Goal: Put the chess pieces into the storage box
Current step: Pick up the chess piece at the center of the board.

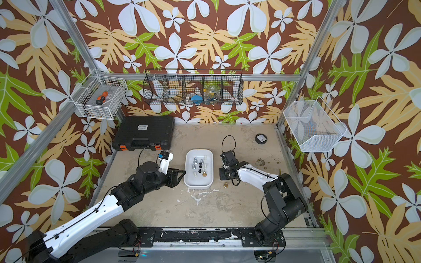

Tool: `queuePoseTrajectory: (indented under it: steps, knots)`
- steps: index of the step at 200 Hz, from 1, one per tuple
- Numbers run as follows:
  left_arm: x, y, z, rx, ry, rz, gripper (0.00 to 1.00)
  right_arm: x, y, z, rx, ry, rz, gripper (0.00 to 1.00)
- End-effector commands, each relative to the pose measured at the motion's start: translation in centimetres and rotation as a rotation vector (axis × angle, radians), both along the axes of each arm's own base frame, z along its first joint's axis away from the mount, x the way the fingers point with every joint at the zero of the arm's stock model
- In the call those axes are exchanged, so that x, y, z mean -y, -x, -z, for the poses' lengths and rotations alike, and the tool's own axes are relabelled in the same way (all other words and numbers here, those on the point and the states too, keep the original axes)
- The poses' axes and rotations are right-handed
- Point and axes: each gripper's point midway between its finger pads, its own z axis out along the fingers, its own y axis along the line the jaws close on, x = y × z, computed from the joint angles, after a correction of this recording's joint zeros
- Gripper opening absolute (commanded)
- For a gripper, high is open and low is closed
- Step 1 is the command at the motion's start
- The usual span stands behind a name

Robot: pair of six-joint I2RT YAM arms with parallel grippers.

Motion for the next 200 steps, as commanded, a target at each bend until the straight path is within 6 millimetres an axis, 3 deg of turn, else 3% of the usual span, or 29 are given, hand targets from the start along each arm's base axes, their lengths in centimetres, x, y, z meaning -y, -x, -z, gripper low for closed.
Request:
queuePoseTrajectory:
  steps: [1, 67, 110, 146, 200]
  knots:
    - [0.1, -0.1, 0.2, -0.007, 0.003, -0.001, 0.52, 0.1, -0.4, 0.0, 0.023, 0.017, 0.0, 0.31]
    - [0.0, 0.2, 0.4, -0.017, 0.008, -0.001, 0.52, 0.5, -0.2, 0.2, 0.028, 0.024, 0.006, 0.15]
    - [-0.8, 0.4, 1.6, -0.027, -0.005, -0.031, 0.53, 0.6, -0.4, -0.9, 0.057, 0.023, 0.009, 0.08]
    - [-1.5, 0.4, 1.1, -0.003, 0.019, -0.065, 0.53, 0.7, -0.6, -3.1, 0.096, 0.011, 0.013, 0.06]
    - [-4.2, -0.1, 3.7, -0.066, -0.041, -0.226, 0.53, 0.3, -0.7, -8.4, 0.171, -0.037, 0.004, 0.05]
